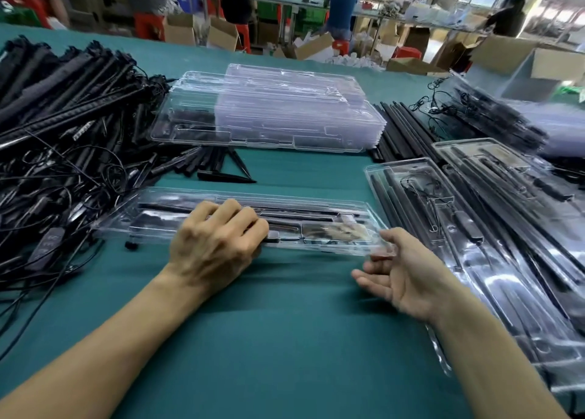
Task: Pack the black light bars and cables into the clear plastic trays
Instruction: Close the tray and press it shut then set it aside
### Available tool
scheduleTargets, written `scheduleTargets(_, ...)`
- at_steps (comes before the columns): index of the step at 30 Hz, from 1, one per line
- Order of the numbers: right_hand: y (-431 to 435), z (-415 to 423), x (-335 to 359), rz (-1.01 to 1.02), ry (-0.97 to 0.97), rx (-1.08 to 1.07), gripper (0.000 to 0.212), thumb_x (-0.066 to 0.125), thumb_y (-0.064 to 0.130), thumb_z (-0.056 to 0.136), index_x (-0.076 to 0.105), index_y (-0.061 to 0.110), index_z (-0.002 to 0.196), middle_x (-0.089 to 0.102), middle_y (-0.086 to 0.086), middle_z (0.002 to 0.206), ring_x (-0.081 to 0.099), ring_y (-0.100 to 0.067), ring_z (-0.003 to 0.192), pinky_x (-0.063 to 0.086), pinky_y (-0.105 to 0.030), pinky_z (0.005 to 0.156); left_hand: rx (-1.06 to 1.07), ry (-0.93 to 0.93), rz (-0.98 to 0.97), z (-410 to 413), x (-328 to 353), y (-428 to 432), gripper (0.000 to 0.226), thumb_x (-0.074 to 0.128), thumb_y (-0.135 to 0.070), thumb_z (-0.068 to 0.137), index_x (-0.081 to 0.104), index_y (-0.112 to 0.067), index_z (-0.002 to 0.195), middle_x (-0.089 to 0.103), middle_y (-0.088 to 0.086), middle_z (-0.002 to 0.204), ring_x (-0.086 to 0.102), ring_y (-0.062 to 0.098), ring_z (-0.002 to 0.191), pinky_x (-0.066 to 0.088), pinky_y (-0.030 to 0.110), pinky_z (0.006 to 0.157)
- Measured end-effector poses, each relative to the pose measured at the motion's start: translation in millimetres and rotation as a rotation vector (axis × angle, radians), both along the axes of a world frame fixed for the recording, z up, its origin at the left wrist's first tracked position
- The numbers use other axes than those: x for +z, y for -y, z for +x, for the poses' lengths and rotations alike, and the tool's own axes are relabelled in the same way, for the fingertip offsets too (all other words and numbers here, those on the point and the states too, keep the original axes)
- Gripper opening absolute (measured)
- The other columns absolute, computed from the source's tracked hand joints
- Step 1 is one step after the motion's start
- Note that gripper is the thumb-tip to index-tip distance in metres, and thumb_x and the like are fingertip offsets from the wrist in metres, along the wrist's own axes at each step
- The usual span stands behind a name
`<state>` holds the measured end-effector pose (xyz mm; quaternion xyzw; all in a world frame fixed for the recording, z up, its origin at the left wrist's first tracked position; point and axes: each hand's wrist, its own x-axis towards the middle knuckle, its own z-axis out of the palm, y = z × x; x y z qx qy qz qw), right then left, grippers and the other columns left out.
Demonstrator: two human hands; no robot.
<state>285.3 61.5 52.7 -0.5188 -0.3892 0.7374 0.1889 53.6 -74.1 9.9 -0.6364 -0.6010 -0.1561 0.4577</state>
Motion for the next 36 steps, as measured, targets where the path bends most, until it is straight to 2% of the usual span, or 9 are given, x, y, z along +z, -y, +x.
scheduleTargets(2, -6, -1, 3, 0.027, 0.082, 0.083, 0.035, 0.053, 0.038, 0.098, 0.049, 0.009, 0.079, 0.047, -0.007, 0.055, 0.064, -0.023, 0.046, 0.05, -0.023, 0.035, -0.008, -0.003, 0.0, -2, 0, 2, 0.018, 0.056, -0.012, 0.089, 0.063, -0.017, 0.073, 0.064, 0.001, 0.074, 0.062, 0.026, 0.066, 0.046, 0.036, 0.055)
scheduleTargets(7, -16, 5, 11, 0.03, 0.124, 0.263, 0.026, 0.053, 0.026, 0.098, 0.051, 0.013, 0.076, 0.048, -0.003, 0.052, 0.055, -0.011, 0.038, 0.042, -0.016, 0.03, -0.035, 0.026, 0.024, -4, -1, 4, 0.012, 0.065, -0.015, 0.089, 0.067, -0.017, 0.078, 0.068, 0.002, 0.08, 0.063, 0.025, 0.065, 0.047, 0.035, 0.054)
scheduleTargets(15, -15, 15, 12, -0.032, -0.042, 0.322, 0.019, 0.054, 0.021, 0.082, 0.054, 0.011, 0.066, 0.056, -0.008, 0.062, 0.061, -0.018, 0.049, 0.044, -0.019, 0.033, -0.098, 0.027, 0.006, -3, -1, 7, 0.008, 0.067, -0.011, 0.091, 0.072, -0.017, 0.089, 0.069, 0.0, 0.08, 0.065, 0.024, 0.066, 0.051, 0.034, 0.056)
scheduleTargets(18, -14, 16, 7, -0.029, -0.018, 0.304, 0.028, 0.049, 0.02, 0.092, 0.055, 0.009, 0.066, 0.057, -0.008, 0.062, 0.059, -0.016, 0.047, 0.043, -0.019, 0.034, -0.093, 0.027, -0.02, -1, -1, 7, 0.009, 0.068, -0.009, 0.089, 0.073, -0.016, 0.089, 0.068, 0.001, 0.078, 0.066, 0.023, 0.067, 0.053, 0.034, 0.056)
scheduleTargets(21, -13, 10, 1, 0.021, 0.036, 0.258, 0.026, 0.048, 0.019, 0.097, 0.049, 0.011, 0.071, 0.053, -0.005, 0.056, 0.052, -0.013, 0.039, 0.037, -0.016, 0.032, -0.096, 0.033, -0.057, 0, 0, 6, 0.017, 0.061, -0.003, 0.092, 0.074, -0.015, 0.091, 0.067, 0.001, 0.076, 0.066, 0.023, 0.066, 0.053, 0.034, 0.054)
scheduleTargets(27, -8, -3, -8, 0.108, 0.082, 0.177, 0.044, 0.049, 0.017, 0.094, 0.041, 0.018, 0.051, 0.035, 0.0, 0.046, 0.028, -0.008, 0.028, 0.015, -0.009, 0.028, -0.167, -0.014, -0.183, -11, 5, 6, 0.026, 0.052, 0.004, 0.091, 0.074, -0.01, 0.09, 0.065, 0.004, 0.071, 0.06, 0.023, 0.057, 0.048, 0.032, 0.043)
scheduleTargets(30, -5, -6, -11, 0.112, 0.025, 0.101, 0.047, 0.049, 0.016, 0.091, 0.039, 0.02, 0.045, 0.031, 0.001, 0.043, 0.021, -0.007, 0.027, 0.015, -0.009, 0.031, -0.204, -0.043, -0.214, -15, 9, 5, 0.022, 0.057, 0.002, 0.09, 0.075, -0.011, 0.091, 0.063, 0.003, 0.069, 0.058, 0.022, 0.055, 0.048, 0.032, 0.045)
scheduleTargets(32, -2, -7, -13, 0.133, -0.013, 0.075, 0.047, 0.049, 0.015, 0.09, 0.039, 0.02, 0.044, 0.03, 0.001, 0.043, 0.019, -0.008, 0.028, 0.015, -0.009, 0.031, -0.223, -0.024, -0.212, -18, 9, 4, 0.027, 0.051, -0.001, 0.096, 0.075, -0.011, 0.091, 0.063, 0.003, 0.069, 0.057, 0.022, 0.054, 0.049, 0.033, 0.046)
scheduleTargets(36, 2, -5, -14, 0.173, -0.032, 0.066, 0.05, 0.049, 0.016, 0.091, 0.043, 0.02, 0.042, 0.033, 0.001, 0.044, 0.022, -0.009, 0.03, 0.015, -0.011, 0.031, -0.237, -0.002, -0.185, -21, 8, 4, 0.026, 0.051, -0.004, 0.099, 0.075, -0.011, 0.09, 0.063, 0.003, 0.068, 0.058, 0.024, 0.055, 0.049, 0.034, 0.046)
